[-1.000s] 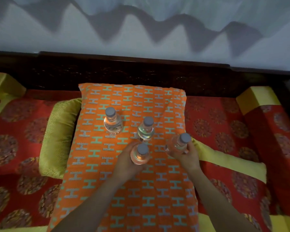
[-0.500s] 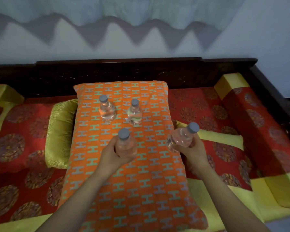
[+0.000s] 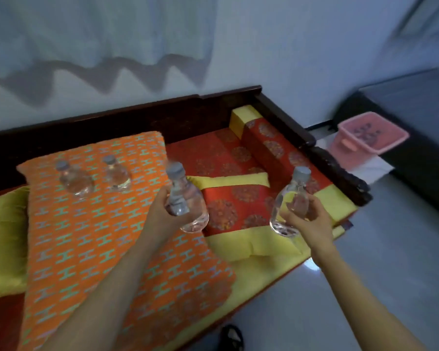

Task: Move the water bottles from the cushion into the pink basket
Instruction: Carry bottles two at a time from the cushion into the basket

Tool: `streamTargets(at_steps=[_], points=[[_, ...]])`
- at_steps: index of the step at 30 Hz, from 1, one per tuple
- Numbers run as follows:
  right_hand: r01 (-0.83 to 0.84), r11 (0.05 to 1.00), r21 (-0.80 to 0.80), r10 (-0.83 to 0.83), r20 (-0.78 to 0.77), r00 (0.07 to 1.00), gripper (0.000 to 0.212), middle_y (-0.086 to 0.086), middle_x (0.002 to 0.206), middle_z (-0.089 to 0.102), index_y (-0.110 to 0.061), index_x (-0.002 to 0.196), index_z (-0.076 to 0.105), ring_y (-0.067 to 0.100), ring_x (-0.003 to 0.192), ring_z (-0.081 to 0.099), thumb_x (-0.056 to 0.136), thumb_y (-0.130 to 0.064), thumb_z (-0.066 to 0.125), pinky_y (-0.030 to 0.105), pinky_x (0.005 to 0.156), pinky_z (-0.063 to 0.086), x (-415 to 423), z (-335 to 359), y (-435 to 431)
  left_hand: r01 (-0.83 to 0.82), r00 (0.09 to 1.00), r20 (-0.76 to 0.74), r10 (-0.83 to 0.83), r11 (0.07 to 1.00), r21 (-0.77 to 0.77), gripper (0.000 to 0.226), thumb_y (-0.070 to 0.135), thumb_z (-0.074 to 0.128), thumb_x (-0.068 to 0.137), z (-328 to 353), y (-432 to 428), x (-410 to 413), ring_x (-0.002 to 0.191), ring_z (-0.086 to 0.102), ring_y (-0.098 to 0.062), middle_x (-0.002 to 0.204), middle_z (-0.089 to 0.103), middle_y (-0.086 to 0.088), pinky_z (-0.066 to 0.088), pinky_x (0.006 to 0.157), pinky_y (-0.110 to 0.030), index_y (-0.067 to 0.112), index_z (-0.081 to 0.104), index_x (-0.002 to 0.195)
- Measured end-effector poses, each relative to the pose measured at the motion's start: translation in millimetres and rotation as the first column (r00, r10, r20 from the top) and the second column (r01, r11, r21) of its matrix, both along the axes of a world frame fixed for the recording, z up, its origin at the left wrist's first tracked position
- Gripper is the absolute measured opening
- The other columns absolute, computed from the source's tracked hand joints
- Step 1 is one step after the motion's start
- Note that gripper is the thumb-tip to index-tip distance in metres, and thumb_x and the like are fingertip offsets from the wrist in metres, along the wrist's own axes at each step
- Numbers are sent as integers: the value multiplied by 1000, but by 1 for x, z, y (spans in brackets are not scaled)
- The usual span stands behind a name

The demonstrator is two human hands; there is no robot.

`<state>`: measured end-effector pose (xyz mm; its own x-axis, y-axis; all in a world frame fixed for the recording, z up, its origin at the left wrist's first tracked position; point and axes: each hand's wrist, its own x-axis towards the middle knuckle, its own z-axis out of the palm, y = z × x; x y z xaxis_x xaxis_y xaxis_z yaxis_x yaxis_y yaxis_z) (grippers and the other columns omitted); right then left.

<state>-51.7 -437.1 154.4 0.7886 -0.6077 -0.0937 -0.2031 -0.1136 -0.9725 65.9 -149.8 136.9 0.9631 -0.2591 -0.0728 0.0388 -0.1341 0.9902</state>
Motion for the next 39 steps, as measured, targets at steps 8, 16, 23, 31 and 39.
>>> streamTargets(at_steps=[8, 16, 23, 31, 39], points=[[216, 975, -60, -216, 8, 976, 45, 2, 100, 68, -19, 105, 64, 14, 89, 64, 66, -12, 85, 27, 76, 50, -110, 43, -144, 220, 973, -62, -223, 974, -48, 56, -2, 84, 62, 23, -178, -46, 76, 71, -8, 93, 72, -1, 57, 63, -21, 12, 59, 110], [368, 920, -138, -375, -28, 927, 55, 8, 110, 65, -20, 112, 59, 25, 102, 61, 64, -23, 87, 26, 71, 47, -195, 48, -365, 305, 952, -1, -305, 952, 13, 56, 8, 89, 57, 35, -409, -75, 81, 64, -11, 93, 66, 3, 50, 67, -19, 15, 58, 103], [483, 862, -155, -492, -31, 870, 53, 12, 111, 64, -22, 108, 58, 28, 105, 61, 65, -13, 86, 40, 89, 49, -222, 51, -507, 341, 939, 6, -343, 936, 84, 58, 18, 92, 51, 33, -552, -81, 87, 66, -18, 96, 69, -2, 54, 78, -35, 22, 60, 100], [495, 848, -189, -510, -38, 859, 61, 5, 114, 61, -29, 113, 56, 27, 109, 57, 62, -21, 88, 49, 97, 48, -180, 43, -647, 323, 946, 19, -325, 944, 65, 60, 14, 92, 51, 24, -692, -32, 92, 65, -20, 97, 67, -3, 51, 74, -29, 18, 58, 102], [476, 862, -173, -492, -63, 868, 71, 2, 116, 59, -30, 121, 52, 25, 110, 57, 60, -30, 88, 49, 95, 49, -90, 43, -791, 297, 955, -6, -297, 953, 63, 68, 14, 90, 54, 20, -830, 36, 99, 60, -18, 105, 62, 1, 46, 77, -22, 18, 53, 111]])
